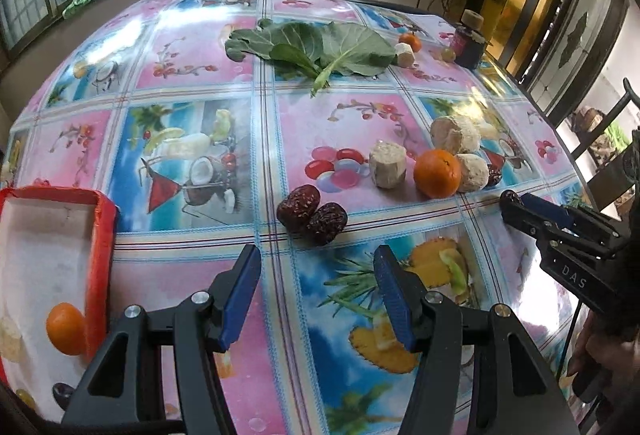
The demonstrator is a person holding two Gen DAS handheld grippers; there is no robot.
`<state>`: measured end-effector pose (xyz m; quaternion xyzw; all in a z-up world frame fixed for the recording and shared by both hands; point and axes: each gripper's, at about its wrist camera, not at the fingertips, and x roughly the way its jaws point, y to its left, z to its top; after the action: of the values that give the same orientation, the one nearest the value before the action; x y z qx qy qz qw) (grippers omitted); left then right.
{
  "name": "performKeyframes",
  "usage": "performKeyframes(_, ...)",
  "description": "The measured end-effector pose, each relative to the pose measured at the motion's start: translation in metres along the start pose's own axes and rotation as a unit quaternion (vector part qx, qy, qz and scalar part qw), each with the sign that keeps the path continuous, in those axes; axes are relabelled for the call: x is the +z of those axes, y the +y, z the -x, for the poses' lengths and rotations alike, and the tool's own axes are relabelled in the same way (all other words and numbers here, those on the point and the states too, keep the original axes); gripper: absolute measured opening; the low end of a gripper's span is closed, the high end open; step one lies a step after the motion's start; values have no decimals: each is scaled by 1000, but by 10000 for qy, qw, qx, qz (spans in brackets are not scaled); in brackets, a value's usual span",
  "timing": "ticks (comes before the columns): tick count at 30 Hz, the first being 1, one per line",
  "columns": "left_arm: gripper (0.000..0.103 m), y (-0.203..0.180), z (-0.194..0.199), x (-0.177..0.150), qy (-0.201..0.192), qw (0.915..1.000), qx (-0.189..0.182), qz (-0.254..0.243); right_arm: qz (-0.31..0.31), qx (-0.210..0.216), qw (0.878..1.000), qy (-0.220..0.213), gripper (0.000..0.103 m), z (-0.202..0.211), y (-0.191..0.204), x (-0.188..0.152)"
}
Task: Organize fruits
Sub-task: 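Grasp a red date with left gripper while right gripper grasps another red date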
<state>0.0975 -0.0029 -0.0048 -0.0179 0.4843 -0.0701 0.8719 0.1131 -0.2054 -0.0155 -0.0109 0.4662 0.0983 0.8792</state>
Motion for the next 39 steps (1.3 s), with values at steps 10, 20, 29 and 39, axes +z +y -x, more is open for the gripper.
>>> performKeyframes(10,55,1,-17,11,43,9992,-220,326,-131,-12,9999,-72,22,-2,-4,1)
performKeyframes(20,26,-4,-21,13,-30,9995,-94,304,-341,48,9993,-135,22,-2,-7,1)
performKeyframes(29,26,-8,-23,15,-30,9998,-35,203,-444,91,9988,-157,22,-2,-9,1)
performKeyframes(39,26,-13,-4,2,-129,9999,-5,83,-395,97,9991,-127,19,1,-5,-4)
